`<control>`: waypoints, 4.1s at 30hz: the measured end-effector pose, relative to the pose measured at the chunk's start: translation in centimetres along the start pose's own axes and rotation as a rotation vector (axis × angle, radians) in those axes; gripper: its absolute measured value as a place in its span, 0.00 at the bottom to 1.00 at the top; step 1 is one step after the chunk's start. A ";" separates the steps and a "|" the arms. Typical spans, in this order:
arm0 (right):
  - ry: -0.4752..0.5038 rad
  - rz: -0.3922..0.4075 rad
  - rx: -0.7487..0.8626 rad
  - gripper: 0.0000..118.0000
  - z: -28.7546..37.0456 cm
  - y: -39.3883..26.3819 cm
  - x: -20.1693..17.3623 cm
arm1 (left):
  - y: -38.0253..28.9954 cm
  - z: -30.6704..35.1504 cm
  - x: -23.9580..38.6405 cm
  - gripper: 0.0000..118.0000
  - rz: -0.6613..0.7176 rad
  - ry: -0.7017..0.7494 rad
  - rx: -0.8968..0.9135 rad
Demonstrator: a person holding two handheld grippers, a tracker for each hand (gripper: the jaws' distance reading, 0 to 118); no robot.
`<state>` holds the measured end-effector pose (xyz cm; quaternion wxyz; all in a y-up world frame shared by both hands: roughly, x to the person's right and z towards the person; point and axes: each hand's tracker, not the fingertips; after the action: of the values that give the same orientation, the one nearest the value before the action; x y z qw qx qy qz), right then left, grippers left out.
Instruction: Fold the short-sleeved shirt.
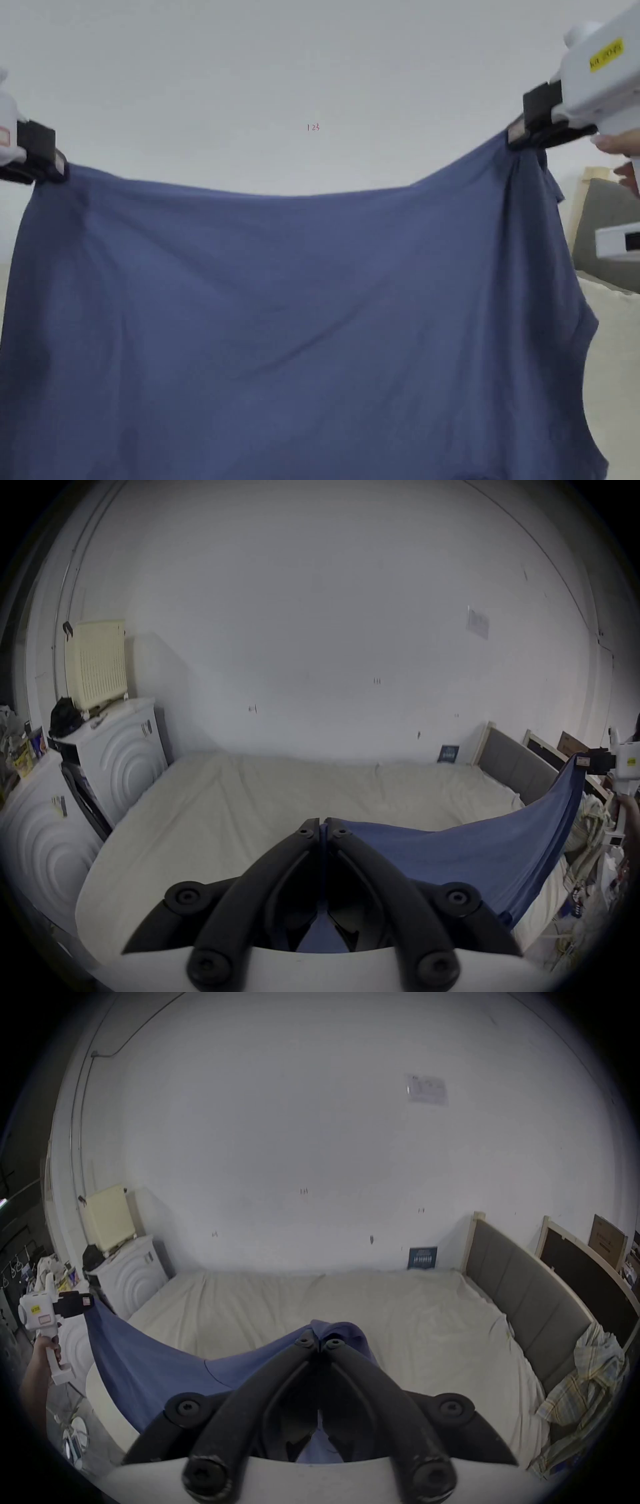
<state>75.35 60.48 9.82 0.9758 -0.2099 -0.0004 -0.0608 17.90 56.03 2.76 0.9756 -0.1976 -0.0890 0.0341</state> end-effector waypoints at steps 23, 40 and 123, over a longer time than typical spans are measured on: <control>-0.125 0.119 0.238 0.00 -11.2 7.5 -3.9 | 6.3 -11.8 0.1 0.02 -0.082 0.061 0.186; 0.065 -0.012 -0.132 0.00 -7.6 -36.9 -1.1 | -32.4 -7.5 -1.3 0.02 0.045 -0.123 -0.191; 0.139 -0.083 -0.140 0.00 9.3 -44.2 -1.6 | -47.4 9.5 -1.6 0.01 -0.033 -0.019 -0.352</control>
<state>68.72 24.49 36.39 0.9531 -0.2725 0.0628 -0.1156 15.99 15.85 29.68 0.9255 -0.3636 -0.1061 0.0041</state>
